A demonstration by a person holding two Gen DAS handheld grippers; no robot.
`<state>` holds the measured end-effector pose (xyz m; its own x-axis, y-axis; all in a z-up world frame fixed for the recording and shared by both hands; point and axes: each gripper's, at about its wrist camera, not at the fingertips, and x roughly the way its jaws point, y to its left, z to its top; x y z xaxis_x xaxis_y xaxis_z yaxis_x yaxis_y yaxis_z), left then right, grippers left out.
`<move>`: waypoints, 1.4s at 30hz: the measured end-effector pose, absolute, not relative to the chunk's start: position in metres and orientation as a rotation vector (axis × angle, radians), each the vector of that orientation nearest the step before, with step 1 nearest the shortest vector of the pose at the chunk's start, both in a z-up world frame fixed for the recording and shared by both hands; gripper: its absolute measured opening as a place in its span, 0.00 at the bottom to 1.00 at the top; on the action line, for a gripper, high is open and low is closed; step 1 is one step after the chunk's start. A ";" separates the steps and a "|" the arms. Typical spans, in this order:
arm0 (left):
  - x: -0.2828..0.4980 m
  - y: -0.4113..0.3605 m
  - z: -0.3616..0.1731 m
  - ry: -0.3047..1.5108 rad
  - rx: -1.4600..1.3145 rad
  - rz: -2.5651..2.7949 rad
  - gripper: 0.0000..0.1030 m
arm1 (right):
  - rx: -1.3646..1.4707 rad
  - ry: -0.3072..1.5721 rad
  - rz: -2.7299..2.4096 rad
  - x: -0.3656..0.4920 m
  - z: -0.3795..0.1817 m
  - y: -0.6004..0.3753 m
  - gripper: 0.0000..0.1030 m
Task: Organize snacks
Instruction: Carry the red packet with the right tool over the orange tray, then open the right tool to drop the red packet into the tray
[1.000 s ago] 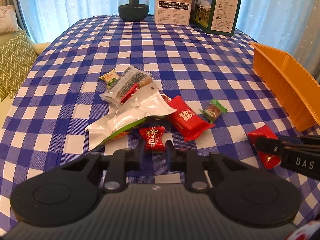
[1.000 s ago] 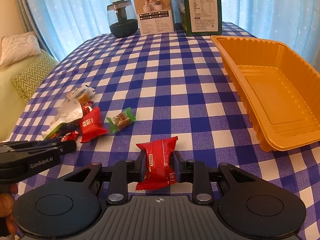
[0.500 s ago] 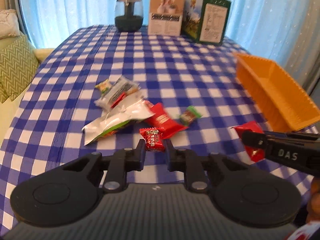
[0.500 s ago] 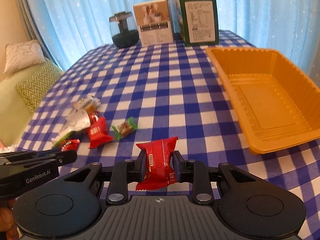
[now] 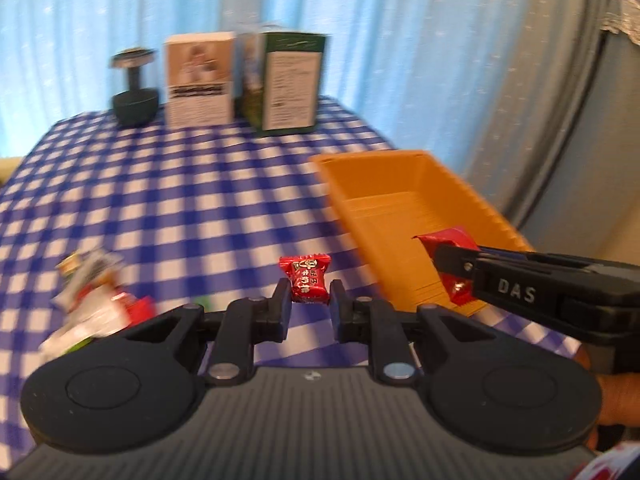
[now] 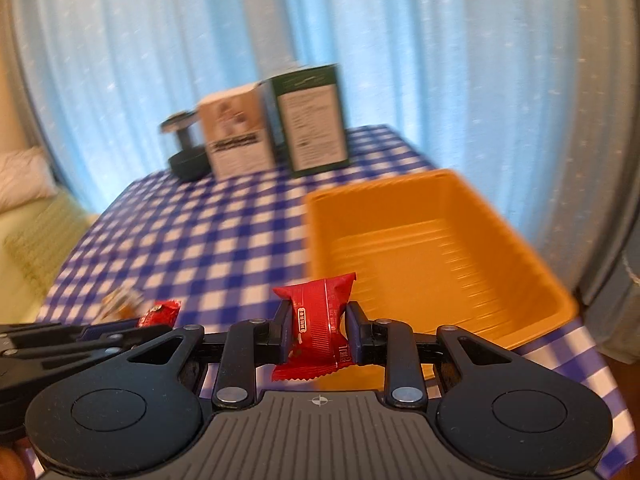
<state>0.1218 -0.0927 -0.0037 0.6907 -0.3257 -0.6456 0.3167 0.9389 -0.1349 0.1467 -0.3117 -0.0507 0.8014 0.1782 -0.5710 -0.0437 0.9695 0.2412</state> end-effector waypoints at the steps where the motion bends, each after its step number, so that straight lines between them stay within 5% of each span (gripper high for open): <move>1: 0.125 -0.102 -0.003 0.723 -0.013 -0.376 0.17 | 0.228 0.626 0.106 0.149 -0.051 -0.322 0.27; 17: 0.161 -0.200 -0.030 0.736 0.078 -0.486 0.22 | 0.341 0.621 -0.016 0.173 -0.079 -0.403 0.27; 37: 0.150 -0.169 -0.022 0.725 0.041 -0.429 0.37 | 0.352 0.652 0.038 0.186 -0.087 -0.391 0.28; 42: 0.146 -0.157 -0.022 0.733 0.029 -0.410 0.44 | 0.362 0.637 0.032 0.183 -0.082 -0.388 0.62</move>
<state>0.1458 -0.1571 -0.0215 0.6677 -0.3533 -0.6552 0.3736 0.9204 -0.1155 0.1830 -0.3883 -0.0823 0.8056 0.1390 -0.5760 0.0812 0.9370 0.3397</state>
